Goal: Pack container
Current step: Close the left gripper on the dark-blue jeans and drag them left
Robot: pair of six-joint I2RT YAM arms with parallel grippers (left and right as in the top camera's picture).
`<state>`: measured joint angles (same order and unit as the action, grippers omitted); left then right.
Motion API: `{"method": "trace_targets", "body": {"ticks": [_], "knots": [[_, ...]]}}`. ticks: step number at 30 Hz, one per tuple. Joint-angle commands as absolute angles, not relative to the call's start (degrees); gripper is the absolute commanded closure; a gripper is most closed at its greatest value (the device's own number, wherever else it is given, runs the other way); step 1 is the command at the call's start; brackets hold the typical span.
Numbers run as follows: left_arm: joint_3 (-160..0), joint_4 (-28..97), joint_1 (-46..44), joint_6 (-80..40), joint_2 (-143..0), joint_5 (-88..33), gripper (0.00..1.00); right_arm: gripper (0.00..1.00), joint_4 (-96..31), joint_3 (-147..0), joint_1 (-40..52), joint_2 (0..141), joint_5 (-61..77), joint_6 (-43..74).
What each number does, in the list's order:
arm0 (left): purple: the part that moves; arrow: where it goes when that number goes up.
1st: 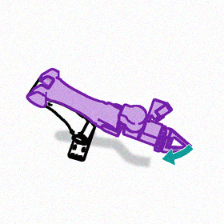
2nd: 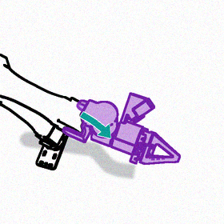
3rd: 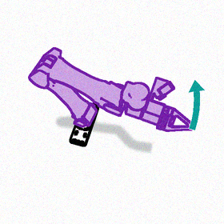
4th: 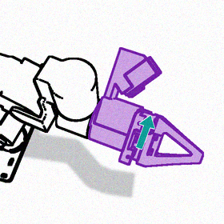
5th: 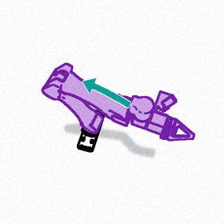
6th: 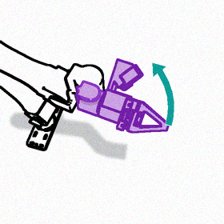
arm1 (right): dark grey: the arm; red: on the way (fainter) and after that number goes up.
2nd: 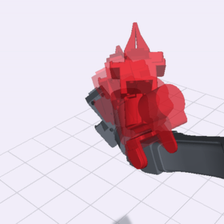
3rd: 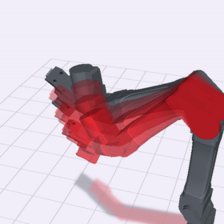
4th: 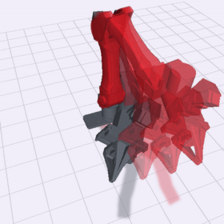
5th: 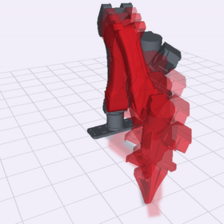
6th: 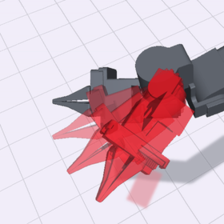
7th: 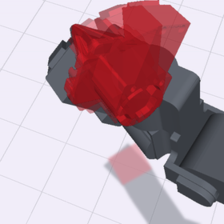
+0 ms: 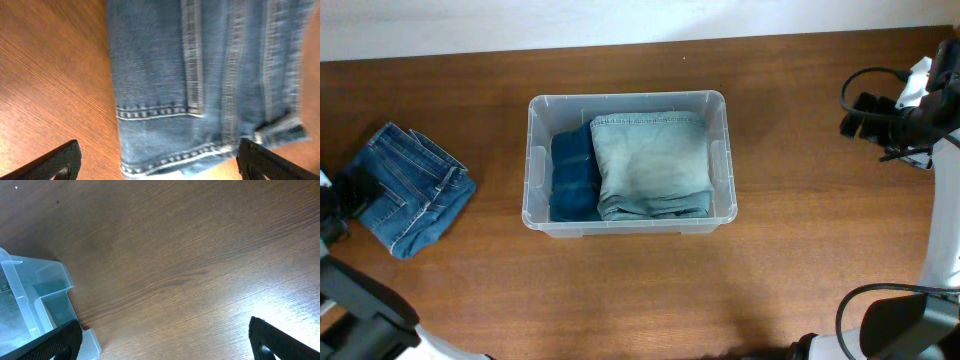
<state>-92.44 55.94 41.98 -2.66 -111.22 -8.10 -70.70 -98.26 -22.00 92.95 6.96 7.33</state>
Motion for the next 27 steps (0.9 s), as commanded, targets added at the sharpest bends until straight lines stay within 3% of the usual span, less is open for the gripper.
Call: {"method": "trace_targets", "body": {"ticks": [1,9,27], "knots": [[-92.5,55.7,43.9,-1.0,-115.0,-9.0,0.01,0.02,-70.7,-98.6,-22.2,92.5,6.9,7.3],[-92.5,53.5,46.3,3.3,-121.8,-17.5,0.01,0.01,-70.7,-98.6,-22.2,92.5,6.9,7.3],[-90.7,44.9,46.3,3.2,-126.8,-18.1,0.03,0.01,-70.7,-98.6,-22.2,92.5,6.9,7.3]]}}
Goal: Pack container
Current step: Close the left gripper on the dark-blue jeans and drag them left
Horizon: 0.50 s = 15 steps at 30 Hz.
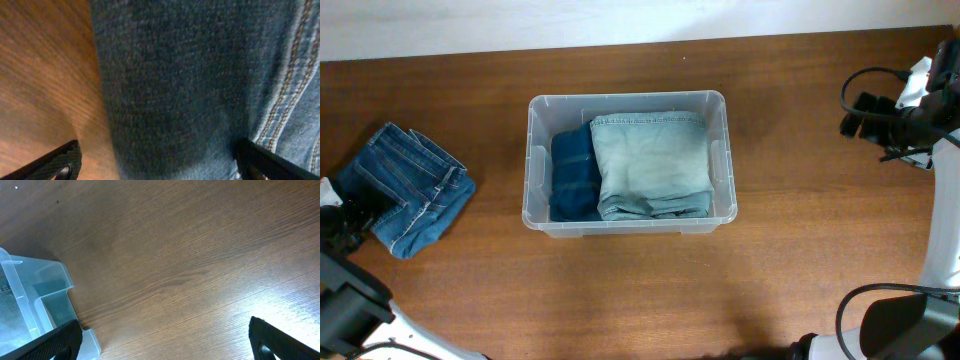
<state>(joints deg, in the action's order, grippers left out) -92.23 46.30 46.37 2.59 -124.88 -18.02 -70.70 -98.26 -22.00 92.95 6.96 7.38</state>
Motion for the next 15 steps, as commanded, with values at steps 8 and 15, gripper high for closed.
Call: {"method": "trace_targets", "body": {"ticks": [8,15], "knots": [[-87.2,41.6,46.3,2.0,-126.8,-18.7,0.45,0.02,-70.7,-98.6,-22.2,92.5,6.9,7.3],[-87.2,41.8,46.3,2.0,-126.8,-20.8,0.73,0.01,-70.7,-98.6,-22.2,92.5,6.9,7.3]]}}
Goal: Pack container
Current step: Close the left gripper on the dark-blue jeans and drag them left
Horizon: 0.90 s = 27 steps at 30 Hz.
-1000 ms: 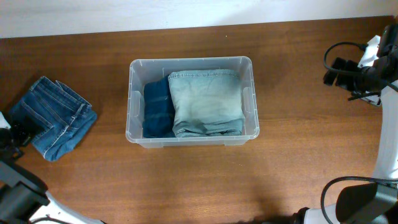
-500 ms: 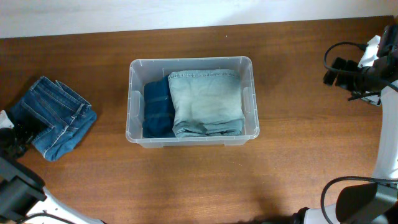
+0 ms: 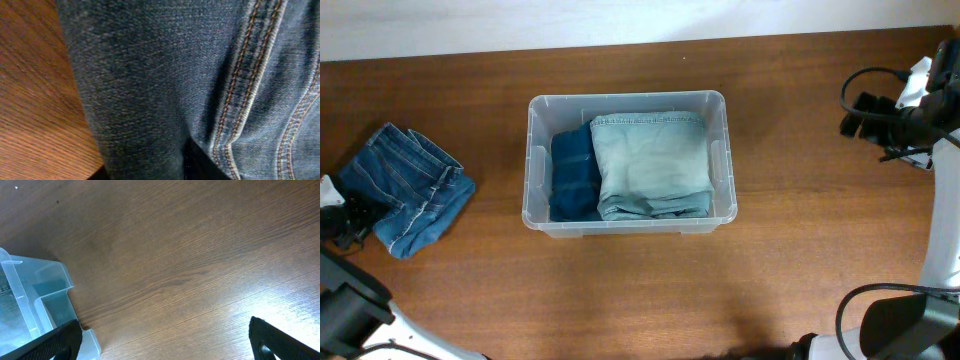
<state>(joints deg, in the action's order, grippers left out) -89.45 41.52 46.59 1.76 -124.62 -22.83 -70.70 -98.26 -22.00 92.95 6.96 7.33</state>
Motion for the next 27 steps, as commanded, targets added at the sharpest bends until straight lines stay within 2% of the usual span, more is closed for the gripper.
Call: {"method": "trace_targets", "body": {"ticks": [1,4,17,27], "knots": [[-87.3,41.8,46.3,2.0,-126.8,-20.8,0.82,0.01,-70.7,-98.6,-22.2,92.5,6.9,7.3],[-88.6,43.5,46.3,2.0,-126.6,-21.2,0.99,0.01,-70.7,-98.6,-22.2,92.5,6.9,7.3],[-104.6,59.0,46.3,2.0,-126.5,-30.7,0.99,0.01,-70.7,-98.6,-22.2,92.5,6.9,7.3],[-113.4,66.6,45.0,2.0,-125.2,-31.4,0.99,0.02,-70.7,-98.6,-22.2,92.5,6.9,7.3]]}}
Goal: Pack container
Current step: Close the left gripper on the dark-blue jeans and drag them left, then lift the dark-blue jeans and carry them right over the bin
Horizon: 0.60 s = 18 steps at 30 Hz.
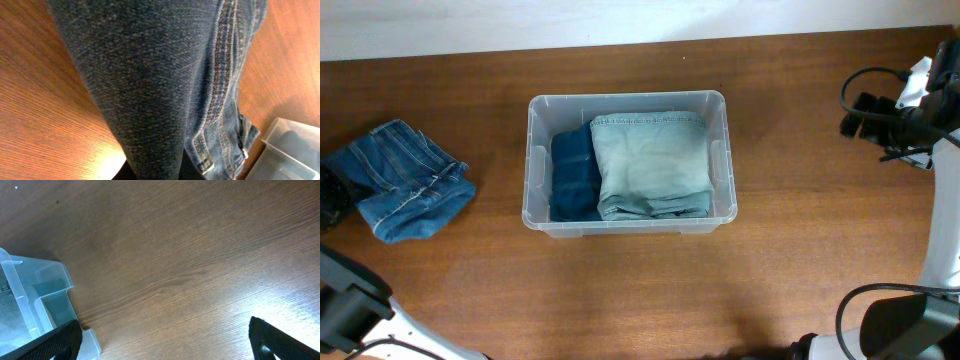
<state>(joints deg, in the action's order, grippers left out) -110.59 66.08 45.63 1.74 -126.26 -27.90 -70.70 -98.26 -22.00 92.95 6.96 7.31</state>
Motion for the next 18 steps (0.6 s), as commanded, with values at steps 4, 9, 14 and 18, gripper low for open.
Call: {"method": "trace_targets", "body": {"ticks": [4,9,14,18], "knots": [[-113.5,66.3,44.1,0.5,-124.0,-34.4,1.00,0.01,-70.7,-98.6,-22.2,92.5,6.9,7.3],[-113.6,65.1,43.3,-1.4,-122.4,-37.2,0.99,0.01,-70.7,-98.6,-22.2,92.5,6.9,7.3],[-113.9,64.7,43.1,-1.8,-119.8,-37.1,0.99,0.01,-70.7,-98.6,-22.2,92.5,6.9,7.3],[-114.4,64.5,43.1,-2.4,-117.2,-37.3,0.99,0.01,-70.7,-98.6,-22.2,92.5,6.9,7.3]]}}
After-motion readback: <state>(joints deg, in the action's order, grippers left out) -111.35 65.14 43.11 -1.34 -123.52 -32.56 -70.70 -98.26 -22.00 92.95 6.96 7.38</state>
